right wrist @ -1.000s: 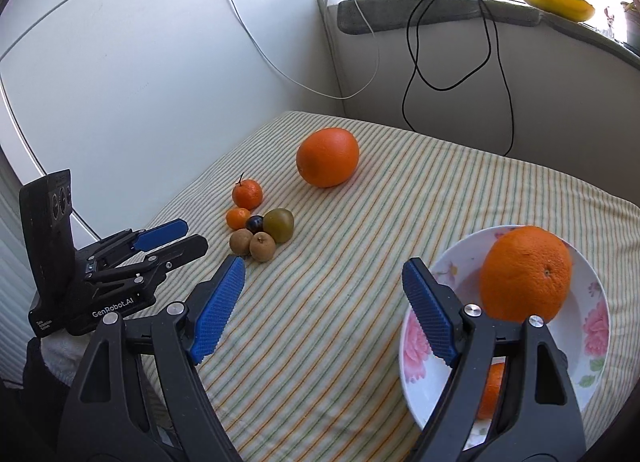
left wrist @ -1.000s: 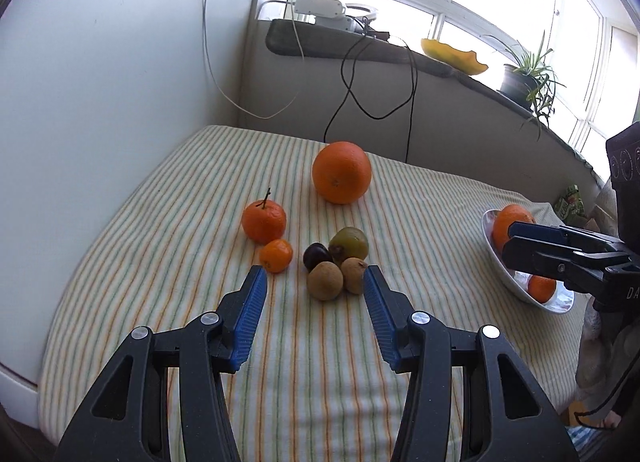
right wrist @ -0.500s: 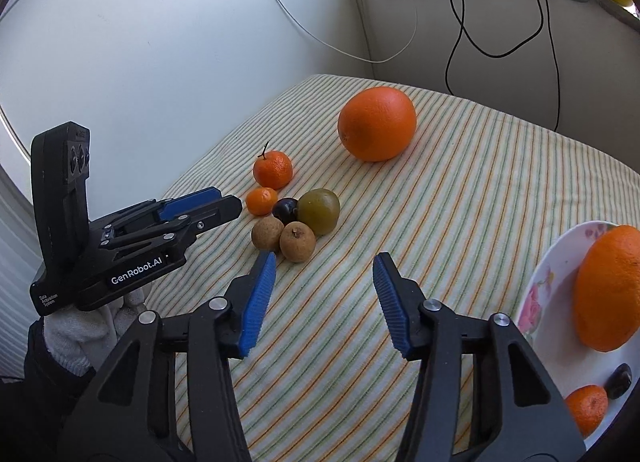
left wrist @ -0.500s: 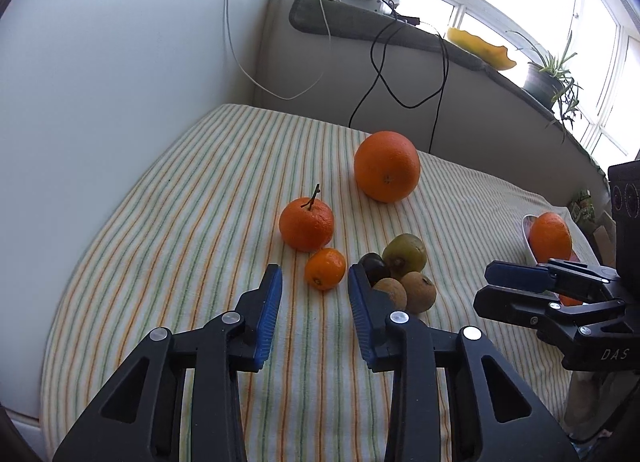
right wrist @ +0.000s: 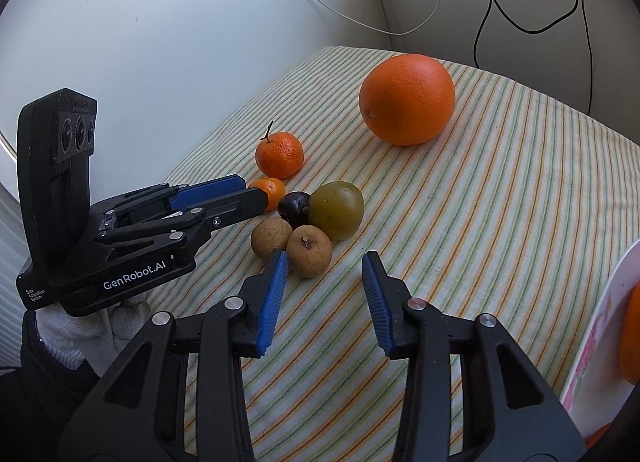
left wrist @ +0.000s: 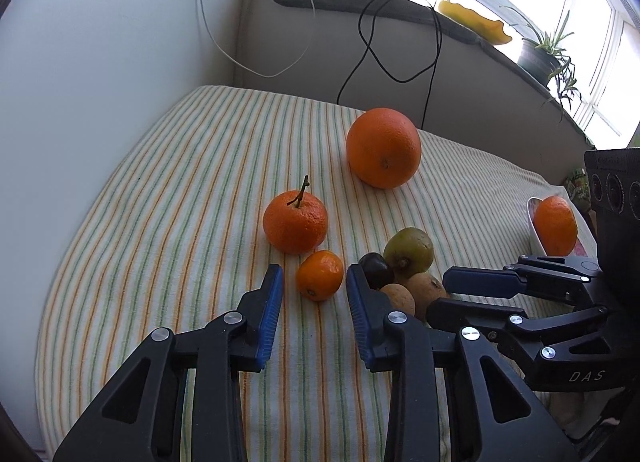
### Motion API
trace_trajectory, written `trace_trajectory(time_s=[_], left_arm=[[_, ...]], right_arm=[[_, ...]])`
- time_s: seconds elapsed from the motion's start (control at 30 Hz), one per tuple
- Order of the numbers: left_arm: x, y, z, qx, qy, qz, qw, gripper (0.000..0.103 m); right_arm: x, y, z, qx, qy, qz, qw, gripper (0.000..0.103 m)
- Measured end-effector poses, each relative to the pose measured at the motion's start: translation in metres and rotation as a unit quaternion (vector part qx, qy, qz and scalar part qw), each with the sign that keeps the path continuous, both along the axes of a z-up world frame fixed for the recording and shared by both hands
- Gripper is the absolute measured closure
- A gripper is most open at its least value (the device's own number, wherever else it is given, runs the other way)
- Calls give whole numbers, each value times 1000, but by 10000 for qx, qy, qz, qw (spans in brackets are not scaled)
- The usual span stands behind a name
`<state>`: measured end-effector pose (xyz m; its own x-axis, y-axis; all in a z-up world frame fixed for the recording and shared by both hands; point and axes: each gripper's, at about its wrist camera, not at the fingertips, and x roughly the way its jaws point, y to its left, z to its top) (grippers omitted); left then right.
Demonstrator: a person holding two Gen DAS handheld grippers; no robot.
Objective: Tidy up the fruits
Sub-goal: 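Close the right tool on a brown kiwi while the left tool grasps a small tangerine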
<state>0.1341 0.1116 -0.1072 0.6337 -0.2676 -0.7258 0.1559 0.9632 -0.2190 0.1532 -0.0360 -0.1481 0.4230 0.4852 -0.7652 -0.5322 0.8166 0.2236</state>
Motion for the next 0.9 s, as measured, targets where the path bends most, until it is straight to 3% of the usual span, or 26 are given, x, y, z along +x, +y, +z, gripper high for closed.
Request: trace_trajectory(time_s=[0.33, 0.47, 0.9], left_arm=[[5, -3, -5, 18, 34, -43, 10000, 80], [6, -3, -6, 0, 13, -34, 10000, 80], [-8, 1, 4, -71, -195, 93, 9997, 81]], right_arm=[[13, 14, -8, -9, 48, 155, 9999, 63], [16, 20, -11, -20, 64, 229, 9997, 76], [1, 8, -3, 23, -80, 152, 9999, 77]])
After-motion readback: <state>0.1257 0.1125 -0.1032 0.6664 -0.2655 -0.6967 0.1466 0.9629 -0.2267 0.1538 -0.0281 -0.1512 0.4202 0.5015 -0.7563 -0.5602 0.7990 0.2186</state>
